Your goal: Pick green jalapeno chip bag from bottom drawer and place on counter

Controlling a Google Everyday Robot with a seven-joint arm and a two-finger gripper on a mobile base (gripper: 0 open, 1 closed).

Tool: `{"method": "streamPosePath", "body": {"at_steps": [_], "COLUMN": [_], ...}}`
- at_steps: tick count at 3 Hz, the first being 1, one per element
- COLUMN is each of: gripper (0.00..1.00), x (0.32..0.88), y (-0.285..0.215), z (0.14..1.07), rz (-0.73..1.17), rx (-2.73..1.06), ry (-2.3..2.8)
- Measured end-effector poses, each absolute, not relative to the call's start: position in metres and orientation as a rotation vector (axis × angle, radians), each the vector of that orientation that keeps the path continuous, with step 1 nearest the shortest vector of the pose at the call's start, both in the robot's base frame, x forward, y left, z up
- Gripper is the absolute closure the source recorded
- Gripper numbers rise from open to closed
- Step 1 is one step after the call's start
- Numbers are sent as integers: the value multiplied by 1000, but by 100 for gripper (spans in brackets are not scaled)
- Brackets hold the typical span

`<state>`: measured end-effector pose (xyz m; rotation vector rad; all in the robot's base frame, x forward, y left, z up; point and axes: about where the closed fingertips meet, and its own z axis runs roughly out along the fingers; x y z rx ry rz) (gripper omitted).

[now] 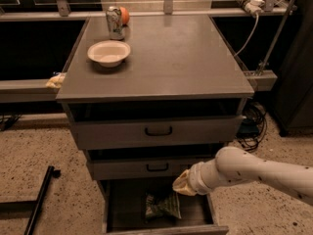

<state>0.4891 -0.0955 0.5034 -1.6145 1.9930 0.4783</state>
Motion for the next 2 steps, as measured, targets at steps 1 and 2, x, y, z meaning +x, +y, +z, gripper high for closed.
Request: {"method": "streamPosePath", "body": {"at_steps": [1,2], "gripper": [100,100], "x": [508,540], "y": [-94,-87], "z": [446,389], "rz": [434,449], "rx": [-1655,-1669], "ry": [1908,1821]}}
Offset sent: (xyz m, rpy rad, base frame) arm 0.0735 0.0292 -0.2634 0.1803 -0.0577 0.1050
